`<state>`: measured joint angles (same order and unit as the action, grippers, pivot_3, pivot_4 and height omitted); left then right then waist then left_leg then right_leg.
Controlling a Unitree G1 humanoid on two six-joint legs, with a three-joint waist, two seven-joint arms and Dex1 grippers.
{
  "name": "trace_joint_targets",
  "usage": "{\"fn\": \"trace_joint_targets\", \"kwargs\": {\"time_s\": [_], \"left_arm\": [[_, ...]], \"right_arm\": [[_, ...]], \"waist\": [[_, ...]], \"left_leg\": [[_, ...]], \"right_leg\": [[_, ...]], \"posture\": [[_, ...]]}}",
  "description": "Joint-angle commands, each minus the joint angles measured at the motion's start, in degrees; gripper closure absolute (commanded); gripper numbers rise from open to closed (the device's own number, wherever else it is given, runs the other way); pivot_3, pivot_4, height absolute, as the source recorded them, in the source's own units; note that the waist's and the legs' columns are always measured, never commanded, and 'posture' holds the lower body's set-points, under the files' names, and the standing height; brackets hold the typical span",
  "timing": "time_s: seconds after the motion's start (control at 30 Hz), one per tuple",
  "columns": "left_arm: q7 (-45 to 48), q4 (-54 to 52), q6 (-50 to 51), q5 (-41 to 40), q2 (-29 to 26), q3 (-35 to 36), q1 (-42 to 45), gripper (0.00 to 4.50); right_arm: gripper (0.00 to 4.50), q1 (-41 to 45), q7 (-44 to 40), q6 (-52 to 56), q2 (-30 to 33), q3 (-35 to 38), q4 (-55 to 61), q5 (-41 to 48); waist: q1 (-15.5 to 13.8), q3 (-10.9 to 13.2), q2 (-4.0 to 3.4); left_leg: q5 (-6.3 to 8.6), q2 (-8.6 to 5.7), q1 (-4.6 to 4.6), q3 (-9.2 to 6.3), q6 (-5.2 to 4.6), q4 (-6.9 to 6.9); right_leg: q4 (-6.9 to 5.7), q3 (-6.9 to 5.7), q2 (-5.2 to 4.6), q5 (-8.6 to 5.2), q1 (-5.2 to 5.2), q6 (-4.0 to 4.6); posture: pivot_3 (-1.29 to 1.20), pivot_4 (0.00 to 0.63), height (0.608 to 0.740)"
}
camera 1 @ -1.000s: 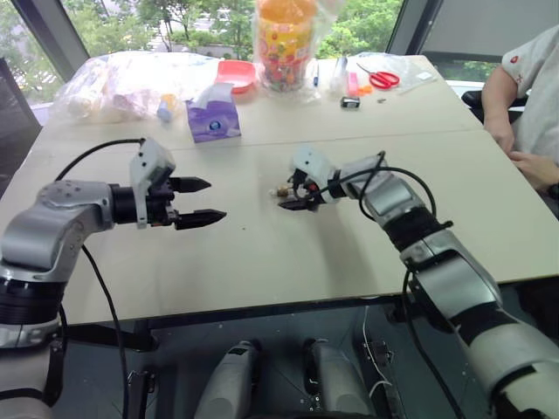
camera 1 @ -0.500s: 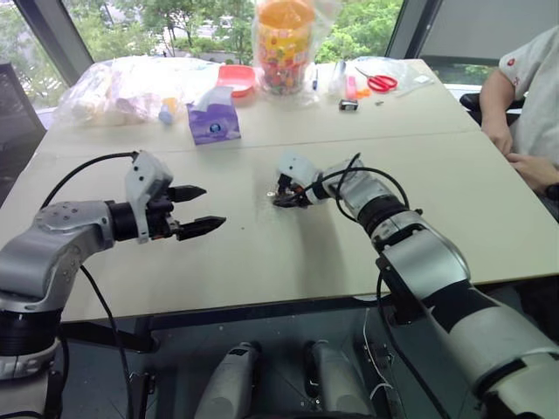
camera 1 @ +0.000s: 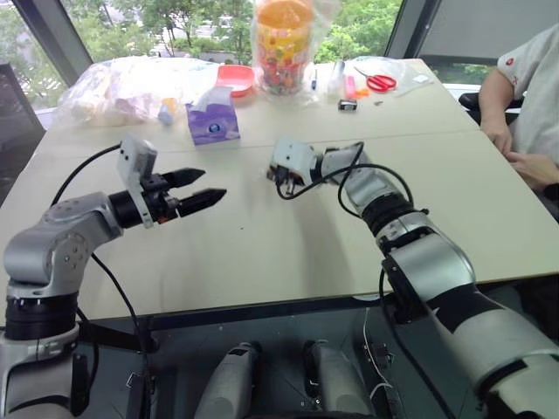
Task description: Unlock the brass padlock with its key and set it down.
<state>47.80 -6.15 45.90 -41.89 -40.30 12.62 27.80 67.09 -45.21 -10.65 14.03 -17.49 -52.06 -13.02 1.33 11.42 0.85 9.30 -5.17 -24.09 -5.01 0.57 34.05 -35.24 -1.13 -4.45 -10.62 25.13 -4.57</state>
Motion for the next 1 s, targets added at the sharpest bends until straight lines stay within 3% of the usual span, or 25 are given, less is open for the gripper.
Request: {"fn": "trace_joint_targets", "kwargs": {"time_s": [0.03,0.17,0.3,0.73,0.83,1.0], "left_arm": [[1.6,2.5,-0.7,-1.1,0.4,0.9,3.3,0.25],[2.4,7.1,-1.4,-1.0,1.9,0.8,7.4,0.25],[2.8,16.9,0.9,-5.5,6.1,4.1,15.0,0.25],[9.4,27.7,-0.6,-3.4,9.4,1.8,23.6,0.25],[10.5,29.0,-1.1,-2.7,9.7,1.3,24.6,1.11],[12.0,30.3,-1.5,-1.6,10.2,0.4,25.8,3.4]], "right_arm": [[3.81,-6.5,-1.7,3.5,1.6,0.2,18.8,1.0],[3.81,-11.4,2.9,3.8,3.7,-0.6,31.2,-4.0],[3.81,-13.3,14.9,-3.1,5.5,-1.2,38.7,-12.4],[3.81,-12.5,22.4,-6.6,6.7,-1.4,41.1,-18.3],[3.81,-12.7,22.4,-6.6,6.7,-1.2,41.3,-18.4],[3.81,-12.8,22.4,-6.3,6.7,-1.1,41.9,-18.3]], "waist": [[-0.2,0.0,0.01],[-0.4,0.0,0.01],[-0.5,0.0,0.05],[-0.3,0.0,0.08],[-0.3,0.0,0.08],[-0.3,0.0,0.08]], "left_leg": [[0.0,0.0,0.0,0.0,0.0,-0.01],[-0.01,0.0,-0.01,0.04,0.0,-0.02],[-0.02,-0.01,-0.03,0.04,0.12,0.09],[-0.08,0.0,-0.04,0.14,0.02,0.06],[-0.08,0.0,-0.04,0.14,0.02,0.06],[-0.08,0.01,-0.04,0.13,0.02,0.06]], "right_leg": [[0.0,0.01,-0.01,0.0,-0.01,0.0],[-0.01,0.07,-0.01,0.0,0.03,0.01],[-0.01,0.07,-0.02,-0.08,0.01,0.22],[0.01,0.19,-0.02,-0.05,0.03,0.22],[0.01,0.2,-0.02,-0.04,0.03,0.2],[0.01,0.21,0.0,-0.04,0.04,0.2]], "posture": [[0.0,0.15,0.74],[0.0,0.15,0.74],[0.0,0.15,0.74],[0.0,0.15,0.74],[0.0,0.15,0.74],[0.0,0.15,0.74]]}}
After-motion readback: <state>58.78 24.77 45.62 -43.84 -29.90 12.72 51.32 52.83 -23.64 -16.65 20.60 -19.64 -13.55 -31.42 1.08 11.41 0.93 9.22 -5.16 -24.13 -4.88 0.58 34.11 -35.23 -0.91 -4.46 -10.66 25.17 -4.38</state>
